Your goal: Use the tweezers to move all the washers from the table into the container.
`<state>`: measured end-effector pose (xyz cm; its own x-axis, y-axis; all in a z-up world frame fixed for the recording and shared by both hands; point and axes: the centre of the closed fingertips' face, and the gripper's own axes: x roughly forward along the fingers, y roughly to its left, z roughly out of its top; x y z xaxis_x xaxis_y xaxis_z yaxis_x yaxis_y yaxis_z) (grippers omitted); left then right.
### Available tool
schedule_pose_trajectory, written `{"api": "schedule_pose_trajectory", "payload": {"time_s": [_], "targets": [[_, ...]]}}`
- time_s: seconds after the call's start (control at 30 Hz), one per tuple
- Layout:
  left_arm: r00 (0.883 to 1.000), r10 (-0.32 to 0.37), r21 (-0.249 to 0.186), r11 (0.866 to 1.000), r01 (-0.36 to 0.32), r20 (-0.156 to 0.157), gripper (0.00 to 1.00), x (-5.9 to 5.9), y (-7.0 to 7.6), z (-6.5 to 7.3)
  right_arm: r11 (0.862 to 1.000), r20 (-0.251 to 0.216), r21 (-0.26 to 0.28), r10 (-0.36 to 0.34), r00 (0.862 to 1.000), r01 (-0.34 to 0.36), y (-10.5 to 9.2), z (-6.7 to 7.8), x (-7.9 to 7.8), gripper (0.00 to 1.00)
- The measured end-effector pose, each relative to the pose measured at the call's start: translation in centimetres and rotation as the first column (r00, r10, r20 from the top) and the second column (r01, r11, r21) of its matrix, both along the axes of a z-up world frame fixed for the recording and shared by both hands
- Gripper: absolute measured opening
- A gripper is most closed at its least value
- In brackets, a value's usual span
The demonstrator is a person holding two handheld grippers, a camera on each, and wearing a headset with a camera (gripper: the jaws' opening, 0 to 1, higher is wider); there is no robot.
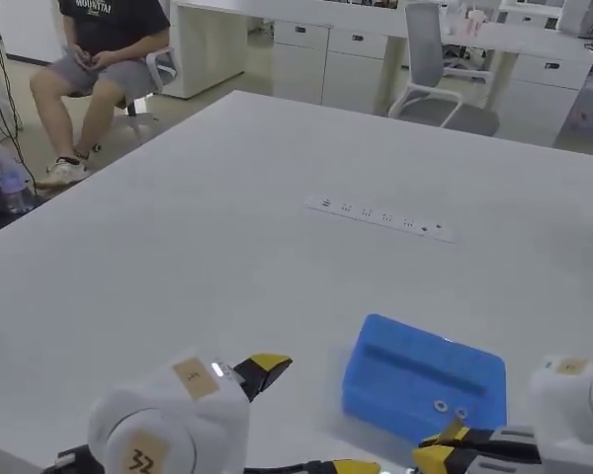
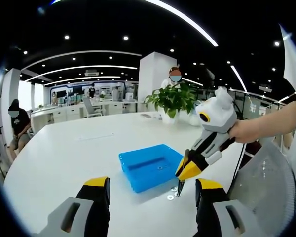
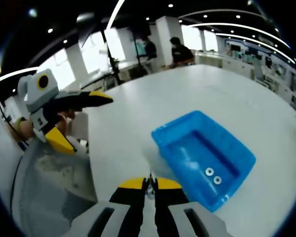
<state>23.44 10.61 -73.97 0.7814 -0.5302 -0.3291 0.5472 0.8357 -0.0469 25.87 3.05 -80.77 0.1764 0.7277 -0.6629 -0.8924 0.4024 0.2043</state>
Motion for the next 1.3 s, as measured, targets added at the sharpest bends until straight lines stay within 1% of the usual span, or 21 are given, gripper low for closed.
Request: {"api": "schedule_pose_trajectory", "payload": {"time_s": [0.1,0.33,0.5,0.57,0.6,0.63,0.7,0.77,0.8,0.87,0.93,1.03,1.13,1.2,1.3], "targets": [[1.000,-0.001,0.001,1.000,0.001,-0.001,0.71,0.0,-0.1,0.0,1.000,-0.003,0.002,0.005,1.000,-0.005,0.1,0.1,-0.2,0.04],[1.000,-0.006,0.007,1.000,0.006,-0.005,0.71,0.0,0.0,-0.2,1.000,0.012,-0.009,0.023,1.000,-0.023,0.2,0.1,-0.7,0.04],[1.000,-0.007,0.009,1.000,0.007,-0.006,0.70,0.0,0.0,-0.2,0.999,0.012,-0.011,0.034,0.999,-0.034,0.4,0.1,-1.0,0.04],[1.000,-0.008,0.011,1.000,0.008,-0.007,0.70,0.0,0.0,-0.3,0.998,0.031,-0.041,0.057,0.998,-0.056,0.3,-0.1,-1.2,0.03],[1.000,-0.008,0.012,1.000,0.008,-0.005,0.70,0.0,0.0,-0.2,0.997,0.044,-0.037,0.063,0.997,-0.061,0.6,0.1,-1.3,0.04],[1.000,-0.008,0.012,1.000,0.008,-0.005,0.70,0.0,-0.1,-0.2,0.996,0.047,-0.049,0.080,0.996,-0.077,0.6,0.0,-1.5,0.04],[1.000,-0.007,0.012,1.000,0.007,-0.007,0.70,-0.1,-0.1,-0.2,0.991,0.083,-0.073,0.119,0.989,-0.113,0.8,0.0,-1.7,0.04],[1.000,-0.008,0.010,1.000,0.008,-0.006,0.70,-0.1,-0.2,-0.1,0.980,0.122,-0.113,0.179,0.976,-0.166,1.1,-0.1,-2.1,0.04],[1.000,-0.008,0.012,1.000,0.008,-0.007,0.70,-0.1,-0.2,-0.1,0.974,0.155,-0.130,0.207,0.966,-0.188,1.4,-0.1,-2.2,0.03],[1.000,-0.011,0.015,1.000,0.011,-0.008,0.70,-0.1,-0.2,-0.2,0.970,0.160,-0.138,0.221,0.962,-0.200,1.7,-0.1,-2.6,0.03],[1.000,-0.012,0.018,1.000,0.012,-0.009,0.70,-0.1,-0.2,-0.2,0.973,0.157,-0.122,0.212,0.965,-0.194,2.0,-0.3,-2.9,0.04],[1.000,-0.010,0.017,1.000,0.010,-0.008,0.70,-0.1,-0.1,-0.3,0.981,0.144,-0.093,0.181,0.973,-0.168,2.5,-0.4,-3.2,0.05],[1.000,-0.010,0.018,1.000,0.010,-0.012,0.70,-0.1,-0.1,-0.3,0.981,0.154,-0.095,0.179,0.972,-0.166,2.6,-0.5,-3.5,0.05],[1.000,-0.014,0.019,1.000,0.014,-0.011,0.70,-0.1,-0.2,-0.2,0.981,0.181,-0.111,0.175,0.968,-0.157,2.5,-0.4,-3.3,0.05],[1.000,-0.019,0.022,1.000,0.019,-0.014,0.70,-0.1,-0.3,-0.4,0.982,0.192,-0.116,0.170,0.967,-0.149,2.3,-0.4,-3.0,0.04]]}}
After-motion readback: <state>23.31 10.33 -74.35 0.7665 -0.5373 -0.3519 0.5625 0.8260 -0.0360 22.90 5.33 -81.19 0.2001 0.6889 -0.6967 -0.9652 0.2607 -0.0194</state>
